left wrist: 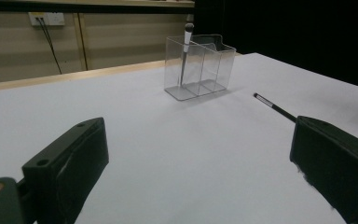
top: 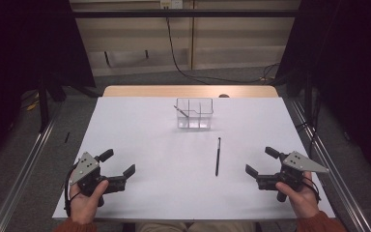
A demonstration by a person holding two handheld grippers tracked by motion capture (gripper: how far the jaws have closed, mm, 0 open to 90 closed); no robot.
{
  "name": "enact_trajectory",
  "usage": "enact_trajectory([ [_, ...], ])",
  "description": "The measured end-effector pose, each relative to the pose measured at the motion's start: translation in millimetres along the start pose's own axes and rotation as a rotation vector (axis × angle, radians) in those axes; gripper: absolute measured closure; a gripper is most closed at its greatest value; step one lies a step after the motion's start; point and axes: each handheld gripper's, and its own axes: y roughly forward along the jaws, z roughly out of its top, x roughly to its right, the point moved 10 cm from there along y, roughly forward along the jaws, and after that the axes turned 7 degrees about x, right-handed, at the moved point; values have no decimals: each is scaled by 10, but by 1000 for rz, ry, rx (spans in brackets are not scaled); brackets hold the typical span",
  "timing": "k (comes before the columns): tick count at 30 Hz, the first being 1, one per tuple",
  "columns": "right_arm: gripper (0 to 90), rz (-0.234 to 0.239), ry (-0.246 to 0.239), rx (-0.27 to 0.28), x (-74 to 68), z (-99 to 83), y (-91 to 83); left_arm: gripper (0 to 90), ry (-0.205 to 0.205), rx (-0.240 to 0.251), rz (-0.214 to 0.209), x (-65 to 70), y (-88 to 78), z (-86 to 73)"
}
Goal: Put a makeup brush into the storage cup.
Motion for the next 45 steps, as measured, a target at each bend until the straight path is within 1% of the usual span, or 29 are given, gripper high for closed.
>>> enact_trajectory([
  [2, 2, 4, 1, 3, -1, 41, 38, 42, -6, 0, 2, -7, -8, -3],
  [5, 2, 17, 4, -8, -17, 71, 100, 42, 2, -6, -2, -17, -15, -7],
  [7, 2, 25, -2, -16, -28, 84, 149, 42, -3, 1, 6, -34, -20, -3],
  [8, 2, 31, 1, -24, -33, 94, 191, 42, -6, 1, 7, -41, -23, -3],
  [12, 5, 30, 3, -29, -21, 135, 339, 42, -4, -7, 3, -33, -14, -14],
  [13, 5, 34, 1, -35, -26, 137, 363, 42, 3, -10, 3, -32, -11, -15],
  [14, 4, 40, -4, -48, -38, 135, 400, 42, 3, -9, 1, -31, -10, -15],
  [16, 5, 40, -15, -58, -37, 138, 448, 42, -2, -6, 3, -34, -5, -17],
  [20, 8, 44, -14, -76, -33, 136, 542, 41, 5, -15, 0, -49, -17, -29],
  [23, 8, 43, -24, -96, -17, 120, 598, 41, -2, -10, 4, -66, -28, -29],
  [28, 7, 50, -23, -129, -11, 101, 677, 41, 8, -13, 3, -76, -34, -29],
  [32, 14, 70, -32, -174, -15, 93, 729, 41, 8, -15, 4, -77, -29, -33],
  [35, 11, 66, -19, -195, 1, 67, 766, 41, 16, -20, 3, -82, -24, -45],
  [37, 12, 67, -16, -211, 5, 44, 787, 41, 10, -20, 0, -78, -26, -42],
  [40, 10, 75, -16, -261, -6, 16, 825, 41, 12, -21, 0, -80, -27, -42],
  [41, 10, 77, -20, -265, -7, 17, 832, 41, 12, -21, -1, -79, -27, -42],
  [42, 10, 85, -21, -276, -17, 21, 844, 41, 15, -22, -1, -79, -27, -43],
  [44, 12, 115, -19, -326, -45, 9, 865, 41, 18, -24, -1, -78, -26, -44],
  [45, 13, 121, -21, -344, -52, 3, 871, 41, 27, -30, -2, -84, -27, -47],
])
